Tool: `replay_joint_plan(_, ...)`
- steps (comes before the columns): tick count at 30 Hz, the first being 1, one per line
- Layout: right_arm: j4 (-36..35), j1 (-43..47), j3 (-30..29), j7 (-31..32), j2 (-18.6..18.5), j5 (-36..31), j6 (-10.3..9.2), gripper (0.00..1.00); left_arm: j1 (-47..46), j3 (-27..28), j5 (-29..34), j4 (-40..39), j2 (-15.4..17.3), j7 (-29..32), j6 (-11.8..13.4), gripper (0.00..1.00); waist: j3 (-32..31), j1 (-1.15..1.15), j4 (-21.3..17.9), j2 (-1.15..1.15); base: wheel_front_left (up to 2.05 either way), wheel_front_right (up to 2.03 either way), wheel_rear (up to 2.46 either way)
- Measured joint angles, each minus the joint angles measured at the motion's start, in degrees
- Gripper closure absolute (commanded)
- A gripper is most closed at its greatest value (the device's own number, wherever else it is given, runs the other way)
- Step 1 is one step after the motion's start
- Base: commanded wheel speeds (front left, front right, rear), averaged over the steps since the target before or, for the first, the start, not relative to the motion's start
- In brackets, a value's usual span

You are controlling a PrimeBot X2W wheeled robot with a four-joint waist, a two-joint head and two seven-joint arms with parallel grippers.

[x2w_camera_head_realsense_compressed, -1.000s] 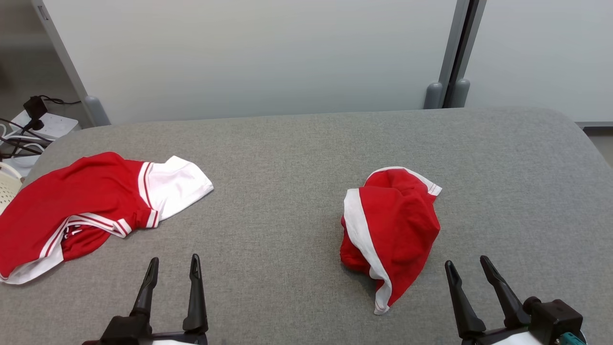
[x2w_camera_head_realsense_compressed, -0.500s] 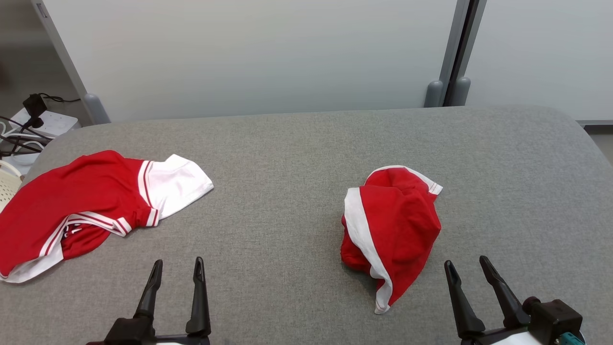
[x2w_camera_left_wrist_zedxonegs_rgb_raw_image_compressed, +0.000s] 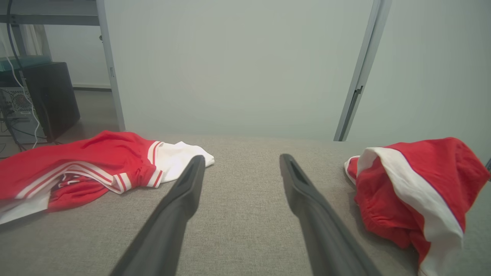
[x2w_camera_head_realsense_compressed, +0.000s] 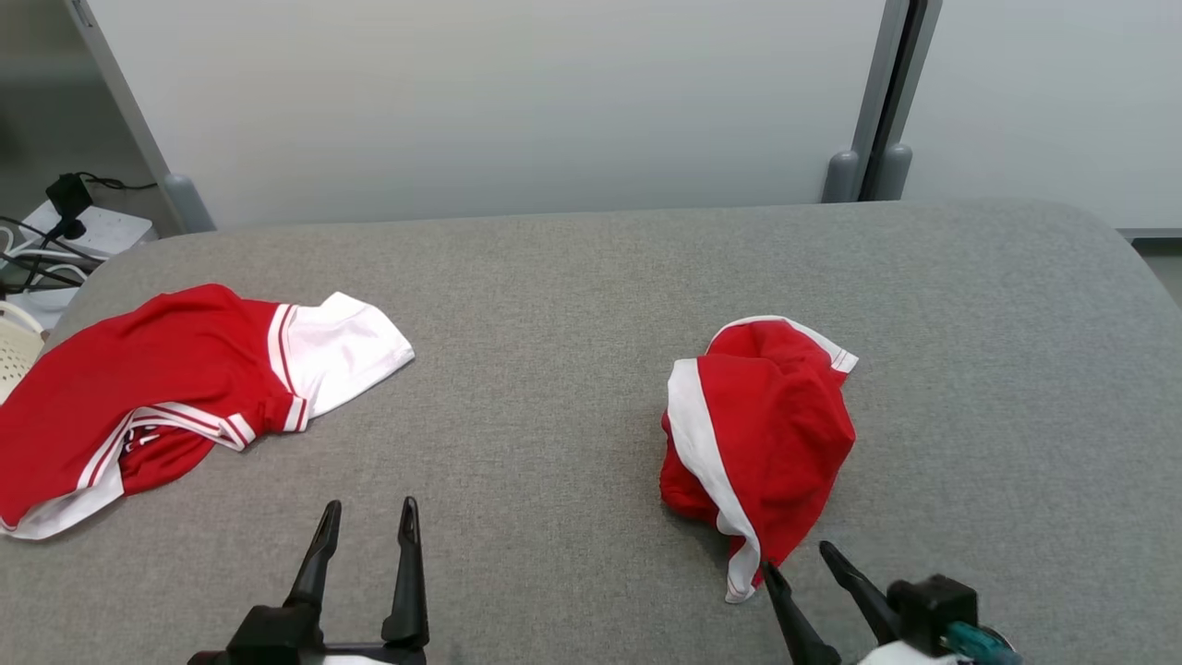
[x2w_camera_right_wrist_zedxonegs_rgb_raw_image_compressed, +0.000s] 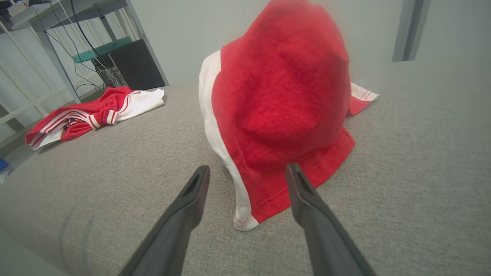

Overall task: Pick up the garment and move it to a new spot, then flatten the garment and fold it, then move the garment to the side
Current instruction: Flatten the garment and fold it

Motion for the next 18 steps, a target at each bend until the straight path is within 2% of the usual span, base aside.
replay_joint_plan(3, 7.7, -4.5, 2.3, 0.0, 0.0, -0.9, 0.0, 0.0, -1.1, -0.9, -0.1, 0.0, 0.0, 0.0, 0.0, 0.0, 0.6, 0.0, 0.5, 0.0, 0.0, 0.0, 0.0)
replay_joint_plan(6, 13.8, -8.3, 1.9, 0.0, 0.2, -2.4, 0.0, 0.0, -2.0, -1.6, -0.5, 0.1, 0.0, 0.0, 0.0, 0.0, 1.2, 0.0, 1.2, 0.0, 0.0, 0.0, 0.0)
replay_joint_plan(13, 21.8, -14.0, 6.8, 0.0, 0.7, -1.0, 0.01, 0.0, -2.9, -2.2, -0.5, 0.3, 0.0, 0.0, -0.6, 0.0, 2.6, 0.0, 2.6, 0.0, 0.0, 0.0, 0.0)
replay_joint_plan(14, 22.3, -14.6, 7.6, 0.0, 0.8, -0.5, 0.01, 0.07, -2.9, -2.2, -0.5, 0.3, 0.0, 0.0, -0.6, 0.0, 2.8, 0.0, 2.7, 0.0, 0.0, 0.0, 0.0)
replay_joint_plan(16, 23.3, -15.5, 8.7, 0.0, 0.8, 0.6, 0.01, 0.61, -3.2, -2.4, -0.6, 0.4, 0.0, 0.0, -0.6, 0.0, 3.1, 0.0, 2.6, 0.0, 0.0, 0.0, 0.0)
replay_joint_plan(17, 25.0, -16.4, 9.4, 0.0, 0.8, 1.0, 0.01, 1.0, -3.7, -2.5, -0.6, 0.5, 0.0, 0.0, -0.6, 0.0, 3.4, 0.0, 2.3, 0.0, 0.0, 0.0, 0.0)
replay_joint_plan(18, 25.5, -16.7, 9.4, 0.0, 0.8, 1.0, 0.01, 1.0, -3.7, -2.5, -0.6, 0.5, 0.0, 0.0, -0.6, 0.0, 3.4, 0.0, 2.2, 0.0, 0.0, 0.0, 0.0)
